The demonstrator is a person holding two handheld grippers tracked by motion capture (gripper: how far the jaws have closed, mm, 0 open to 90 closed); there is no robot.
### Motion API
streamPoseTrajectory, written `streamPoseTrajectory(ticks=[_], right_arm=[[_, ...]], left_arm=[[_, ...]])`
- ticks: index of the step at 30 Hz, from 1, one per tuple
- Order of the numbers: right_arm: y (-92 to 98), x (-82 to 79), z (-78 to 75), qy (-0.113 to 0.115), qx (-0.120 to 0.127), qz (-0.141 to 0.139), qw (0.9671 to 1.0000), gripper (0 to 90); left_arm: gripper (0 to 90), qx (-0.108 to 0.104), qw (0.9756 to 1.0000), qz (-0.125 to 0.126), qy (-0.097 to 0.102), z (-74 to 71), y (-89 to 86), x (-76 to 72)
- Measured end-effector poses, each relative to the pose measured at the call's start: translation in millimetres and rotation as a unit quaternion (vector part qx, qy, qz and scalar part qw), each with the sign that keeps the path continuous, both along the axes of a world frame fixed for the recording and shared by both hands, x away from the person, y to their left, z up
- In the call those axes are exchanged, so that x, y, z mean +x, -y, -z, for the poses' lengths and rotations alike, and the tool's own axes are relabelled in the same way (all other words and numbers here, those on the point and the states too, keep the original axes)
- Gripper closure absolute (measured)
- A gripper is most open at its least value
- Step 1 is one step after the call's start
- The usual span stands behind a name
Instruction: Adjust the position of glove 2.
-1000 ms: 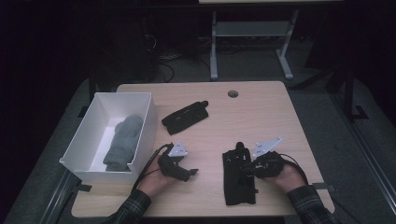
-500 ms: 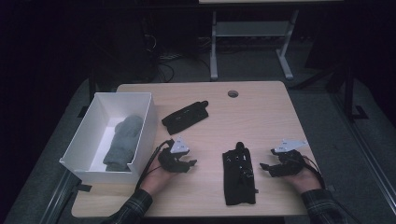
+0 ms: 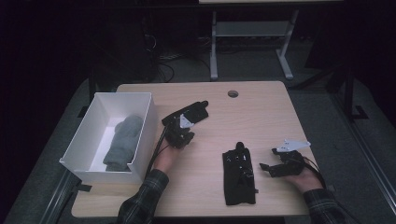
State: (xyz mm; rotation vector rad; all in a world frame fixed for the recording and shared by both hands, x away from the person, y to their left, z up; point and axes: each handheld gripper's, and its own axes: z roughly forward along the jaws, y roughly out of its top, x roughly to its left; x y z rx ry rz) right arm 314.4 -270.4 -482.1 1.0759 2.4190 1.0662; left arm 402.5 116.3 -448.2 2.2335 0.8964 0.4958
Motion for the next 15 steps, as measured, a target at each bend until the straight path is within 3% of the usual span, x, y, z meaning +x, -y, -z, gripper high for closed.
streamPoseTrajectory(ticks=[6, 15], right_arm=[[-0.1, 0.0, 0.1, 0.0, 0.0, 0.0, 1.0, 15.9], [-0.1, 0.0, 0.1, 0.0, 0.0, 0.0, 1.0, 15.9]], left_arm=[[89.6, 0.002, 0.9996, -0.023, 0.013, -1.3, 0.0, 31.6], [89.7, 0.025, 0.9985, -0.048, 0.005, 9.3, -5.1, 69.3]])
